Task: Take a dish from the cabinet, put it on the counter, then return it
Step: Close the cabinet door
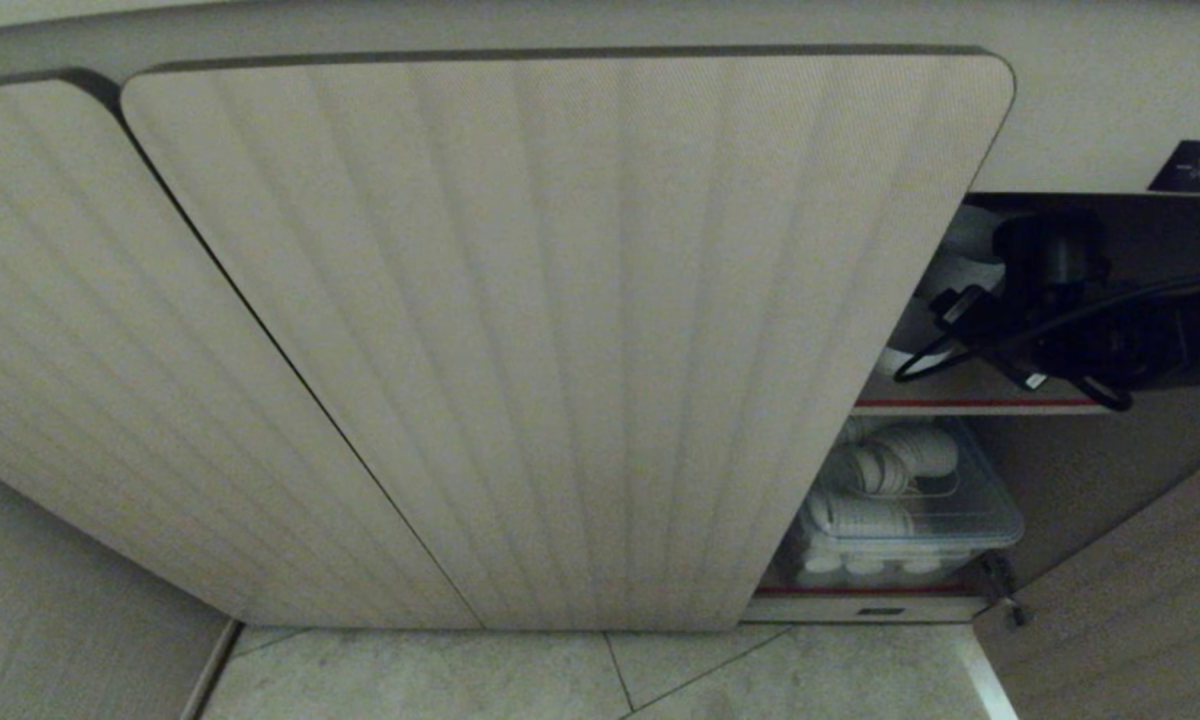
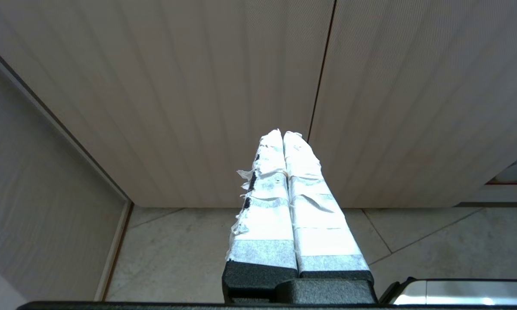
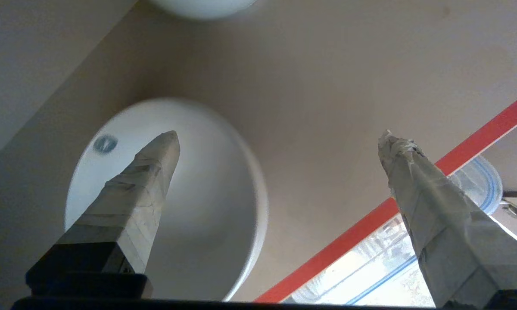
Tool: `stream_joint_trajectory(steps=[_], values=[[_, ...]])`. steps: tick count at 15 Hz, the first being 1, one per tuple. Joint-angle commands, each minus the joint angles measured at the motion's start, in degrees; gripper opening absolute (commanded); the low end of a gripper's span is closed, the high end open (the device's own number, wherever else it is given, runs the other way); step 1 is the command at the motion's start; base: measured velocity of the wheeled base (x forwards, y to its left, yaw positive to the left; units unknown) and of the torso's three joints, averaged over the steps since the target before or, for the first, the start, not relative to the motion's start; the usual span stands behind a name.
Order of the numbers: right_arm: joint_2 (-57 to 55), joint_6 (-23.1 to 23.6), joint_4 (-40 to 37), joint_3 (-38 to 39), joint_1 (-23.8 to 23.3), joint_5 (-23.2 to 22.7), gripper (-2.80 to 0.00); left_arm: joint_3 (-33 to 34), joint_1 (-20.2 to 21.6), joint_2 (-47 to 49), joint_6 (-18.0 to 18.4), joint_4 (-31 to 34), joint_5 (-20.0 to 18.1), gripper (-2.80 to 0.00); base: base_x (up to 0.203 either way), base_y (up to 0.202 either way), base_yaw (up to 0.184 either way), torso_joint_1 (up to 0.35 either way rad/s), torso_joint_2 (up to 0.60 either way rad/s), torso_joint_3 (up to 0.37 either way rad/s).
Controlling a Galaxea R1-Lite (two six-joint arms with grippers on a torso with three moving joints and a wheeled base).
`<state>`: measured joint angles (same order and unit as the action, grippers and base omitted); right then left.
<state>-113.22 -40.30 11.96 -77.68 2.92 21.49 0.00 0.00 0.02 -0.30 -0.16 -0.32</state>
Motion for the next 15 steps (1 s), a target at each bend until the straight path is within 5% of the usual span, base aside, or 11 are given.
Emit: stream_joint_trajectory(steps=[1, 15], values=[[0.62, 0.40, 2.04, 2.45, 0.53, 0.13, 0.00, 0.00, 0.00, -0.02, -0.05, -0.02, -0.03, -2.80, 0.000, 0.000, 0.000, 0.000, 0.00, 0.000], [3.99, 14.07, 21.50, 15.65, 0.78, 0.13, 0.00, 0.00, 0.00, -0.02, -0.05, -0.02, -0.03, -2.80, 0.000, 0.000, 0.000, 0.000, 0.00, 0.000]])
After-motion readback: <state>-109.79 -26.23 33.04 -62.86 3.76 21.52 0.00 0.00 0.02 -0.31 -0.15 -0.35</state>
